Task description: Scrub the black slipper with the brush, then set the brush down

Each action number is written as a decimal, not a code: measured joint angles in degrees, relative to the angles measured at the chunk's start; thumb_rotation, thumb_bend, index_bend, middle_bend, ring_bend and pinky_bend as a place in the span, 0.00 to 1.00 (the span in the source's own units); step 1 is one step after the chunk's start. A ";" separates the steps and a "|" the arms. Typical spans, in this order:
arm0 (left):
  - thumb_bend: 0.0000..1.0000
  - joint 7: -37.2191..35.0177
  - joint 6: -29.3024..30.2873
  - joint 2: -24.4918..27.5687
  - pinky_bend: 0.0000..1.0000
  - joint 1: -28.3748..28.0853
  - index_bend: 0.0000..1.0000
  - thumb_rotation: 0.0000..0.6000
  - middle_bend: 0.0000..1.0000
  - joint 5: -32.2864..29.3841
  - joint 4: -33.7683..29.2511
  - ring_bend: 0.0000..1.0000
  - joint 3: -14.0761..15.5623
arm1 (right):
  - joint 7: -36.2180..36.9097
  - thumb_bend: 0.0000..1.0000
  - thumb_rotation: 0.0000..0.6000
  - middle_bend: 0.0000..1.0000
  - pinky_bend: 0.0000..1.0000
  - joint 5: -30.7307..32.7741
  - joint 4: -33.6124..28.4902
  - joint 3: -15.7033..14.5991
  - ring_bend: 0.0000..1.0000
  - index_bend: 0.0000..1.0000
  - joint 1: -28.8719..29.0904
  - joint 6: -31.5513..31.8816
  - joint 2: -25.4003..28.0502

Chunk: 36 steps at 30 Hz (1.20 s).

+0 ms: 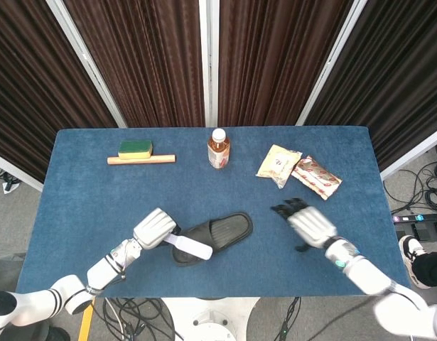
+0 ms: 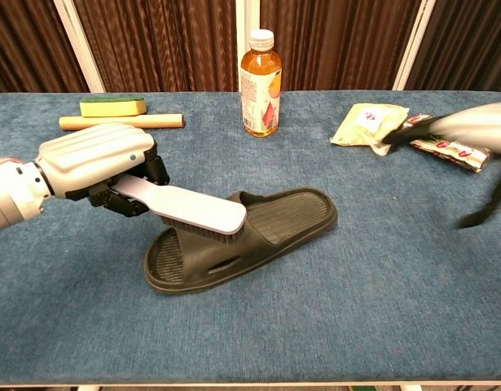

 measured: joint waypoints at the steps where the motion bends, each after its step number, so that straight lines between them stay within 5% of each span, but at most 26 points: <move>1: 0.69 0.25 -0.08 0.04 1.00 0.13 1.00 1.00 1.00 -0.20 -0.11 1.00 0.02 | -0.96 0.00 1.00 0.09 0.01 0.89 1.78 0.39 0.00 0.01 2.05 -1.49 -2.78; 7: 0.69 0.34 -0.26 -0.20 1.00 1.07 1.00 1.00 1.00 -1.04 0.18 1.00 0.57 | -5.72 0.00 1.00 0.10 0.01 5.71 11.91 2.15 0.00 0.01 11.49 -7.32 -14.71; 13: 0.69 0.38 0.48 -0.41 1.00 1.48 1.00 1.00 1.00 -1.09 0.42 1.00 0.65 | -9.62 0.06 1.00 0.16 0.01 10.95 17.35 2.47 0.01 0.09 17.24 -11.15 -20.13; 21: 0.69 0.92 0.18 -1.17 1.00 1.56 1.00 1.00 1.00 -1.24 1.19 1.00 0.69 | -12.31 0.24 1.00 0.39 0.20 13.19 20.06 1.00 0.23 0.46 19.35 -9.34 -23.32; 36: 0.69 2.29 -3.17 -6.30 1.00 0.30 1.00 1.00 1.00 -4.16 9.54 1.00 -1.44 | -12.07 0.29 1.00 0.43 0.27 14.18 20.12 -1.56 0.28 0.54 20.03 -6.83 -23.34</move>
